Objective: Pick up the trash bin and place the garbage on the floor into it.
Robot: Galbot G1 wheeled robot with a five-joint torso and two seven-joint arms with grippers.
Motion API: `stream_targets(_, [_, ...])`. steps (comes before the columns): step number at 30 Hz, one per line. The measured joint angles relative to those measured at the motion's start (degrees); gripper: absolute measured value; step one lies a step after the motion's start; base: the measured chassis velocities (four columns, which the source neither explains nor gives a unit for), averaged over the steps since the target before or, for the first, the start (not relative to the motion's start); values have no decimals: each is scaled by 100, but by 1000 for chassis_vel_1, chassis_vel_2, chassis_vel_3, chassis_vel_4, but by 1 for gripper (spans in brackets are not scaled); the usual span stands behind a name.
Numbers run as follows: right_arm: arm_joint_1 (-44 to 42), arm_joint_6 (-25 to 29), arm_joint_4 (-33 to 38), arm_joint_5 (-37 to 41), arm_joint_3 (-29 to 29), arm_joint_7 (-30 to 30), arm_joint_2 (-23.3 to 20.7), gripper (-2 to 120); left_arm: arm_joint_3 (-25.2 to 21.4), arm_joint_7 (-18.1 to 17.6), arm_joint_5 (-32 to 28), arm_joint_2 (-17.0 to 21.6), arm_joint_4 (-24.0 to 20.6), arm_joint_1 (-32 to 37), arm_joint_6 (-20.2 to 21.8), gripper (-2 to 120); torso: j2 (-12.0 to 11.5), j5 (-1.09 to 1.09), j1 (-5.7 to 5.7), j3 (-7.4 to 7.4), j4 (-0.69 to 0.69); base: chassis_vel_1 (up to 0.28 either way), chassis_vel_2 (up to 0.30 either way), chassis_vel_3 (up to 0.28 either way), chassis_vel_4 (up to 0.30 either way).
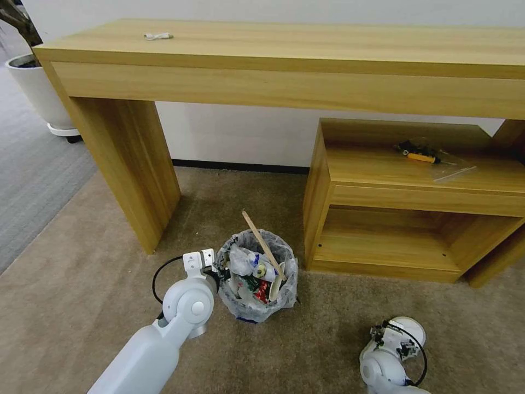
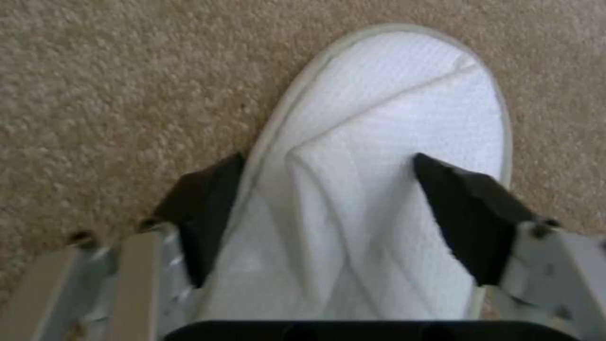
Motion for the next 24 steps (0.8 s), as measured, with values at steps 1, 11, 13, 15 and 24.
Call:
stream_targets(1, [0, 0, 0, 0, 0, 0, 0, 70, 0, 0, 0, 0, 0, 0, 0, 0, 0, 0, 0, 0, 0, 0, 0, 0, 0])
stream_targets(11, [-5, -21, 137, -19, 40, 55, -4, 30, -11, -15, -11, 37, -27, -18, -4, 0, 0, 0, 0, 0, 1, 0, 0, 0, 0])
stream_targets(13, [-12, -23, 150, -24, 46, 60, -15, 25, -11, -15, -11, 35, -14, -23, -5, 0, 0, 0, 0, 0, 0, 0, 0, 0, 0])
stream_targets(15, [-36, -34, 204, -27, 83, 74, -52, 17, -9, -15, -11, 28, 10, -37, -6, 0, 0, 0, 0, 0, 0, 0, 0, 0, 0])
stream_targets(24, [-199, -65, 460, -72, 224, 105, -158, 0, 42, -2, -5, 4, 80, -92, -9, 0, 0, 0, 0, 0, 0, 0, 0, 0, 0])
